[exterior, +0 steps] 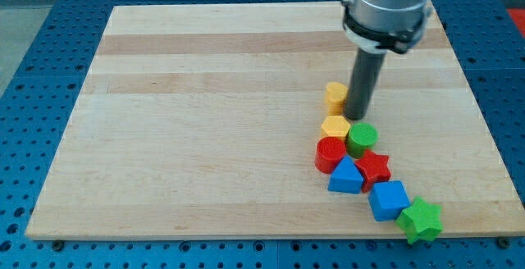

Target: Slide the green circle and the yellow hexagon towards the center

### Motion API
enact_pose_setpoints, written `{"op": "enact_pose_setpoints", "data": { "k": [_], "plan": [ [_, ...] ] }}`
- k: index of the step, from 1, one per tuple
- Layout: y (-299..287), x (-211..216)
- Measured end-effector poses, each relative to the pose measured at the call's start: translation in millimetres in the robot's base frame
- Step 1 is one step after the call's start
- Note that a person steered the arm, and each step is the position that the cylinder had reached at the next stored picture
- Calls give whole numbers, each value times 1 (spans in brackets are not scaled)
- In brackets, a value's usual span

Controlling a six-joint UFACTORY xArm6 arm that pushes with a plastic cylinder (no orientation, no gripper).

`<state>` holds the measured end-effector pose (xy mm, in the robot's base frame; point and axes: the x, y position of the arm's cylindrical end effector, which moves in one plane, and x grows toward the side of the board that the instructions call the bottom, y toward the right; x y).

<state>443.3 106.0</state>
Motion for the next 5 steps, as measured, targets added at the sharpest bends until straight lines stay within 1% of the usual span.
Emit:
{"op": "enact_pose_setpoints", "data": {
  "k": [1,2,3,4,5],
  "plan": [
    [-11,-27],
    [15,-31],
    [46,-10],
    [48,37],
    [49,65]
  ]
}}
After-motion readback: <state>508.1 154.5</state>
